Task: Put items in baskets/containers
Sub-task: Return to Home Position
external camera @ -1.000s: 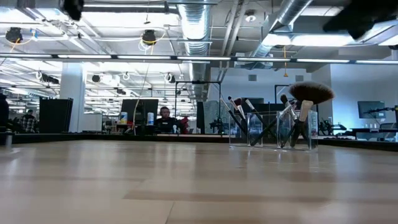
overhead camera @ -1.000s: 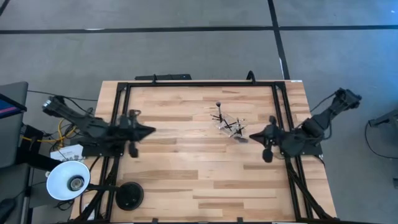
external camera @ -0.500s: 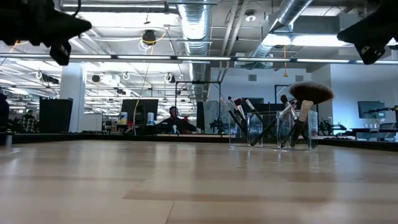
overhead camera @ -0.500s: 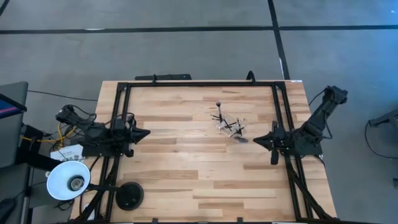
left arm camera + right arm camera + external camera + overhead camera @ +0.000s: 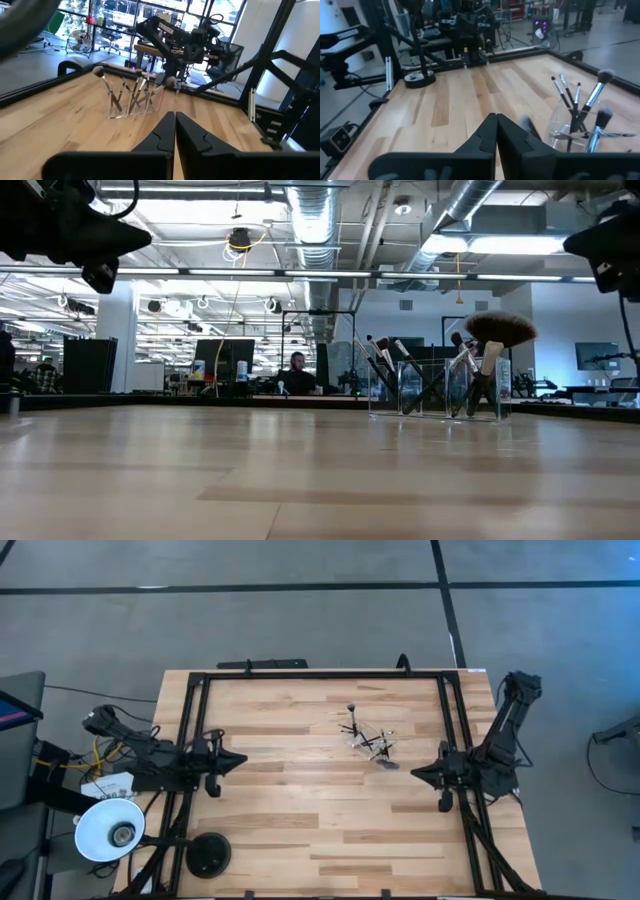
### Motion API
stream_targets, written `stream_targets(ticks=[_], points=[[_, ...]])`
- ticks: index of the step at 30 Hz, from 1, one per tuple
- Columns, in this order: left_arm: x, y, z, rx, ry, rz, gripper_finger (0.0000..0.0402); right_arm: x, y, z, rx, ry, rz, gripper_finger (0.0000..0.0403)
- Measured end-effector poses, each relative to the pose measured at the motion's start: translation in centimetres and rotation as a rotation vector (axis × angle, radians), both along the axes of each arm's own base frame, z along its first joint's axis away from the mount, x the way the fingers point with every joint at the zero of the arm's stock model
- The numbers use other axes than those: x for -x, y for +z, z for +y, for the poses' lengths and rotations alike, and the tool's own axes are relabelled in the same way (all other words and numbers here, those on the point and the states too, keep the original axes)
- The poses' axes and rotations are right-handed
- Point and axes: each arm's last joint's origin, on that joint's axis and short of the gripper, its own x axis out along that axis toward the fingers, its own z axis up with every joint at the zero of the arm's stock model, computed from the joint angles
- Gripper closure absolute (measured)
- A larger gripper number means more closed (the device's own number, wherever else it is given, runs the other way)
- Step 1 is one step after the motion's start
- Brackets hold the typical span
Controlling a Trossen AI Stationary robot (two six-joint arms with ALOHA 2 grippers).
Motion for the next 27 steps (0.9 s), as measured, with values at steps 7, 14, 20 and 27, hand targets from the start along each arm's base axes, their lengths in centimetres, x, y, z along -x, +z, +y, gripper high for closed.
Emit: stream_targets(ticks=[7,14,20,27], points=[[-0.4,-0.4,-0.2,-0.029,0.000,0.046,0.0394,0.6,-1.1,0.6,-0.039,0.048,-0.031,0.0402],[-0.6,-0.8,-0.4,-0.052,0.000,0.083,0.0394,1.9,0.0,1.4,0.011,0.147,-0.090,0.0402],[-0.8,-1.1,-0.5,-0.068,0.000,0.109,0.0396,3.4,0.3,1.1,0.031,0.124,-0.127,0.0402],[-0.9,-1.1,-0.5,-0.071,0.000,0.115,0.0396,3.8,-1.3,0.4,0.035,0.060,-0.126,0.0402]])
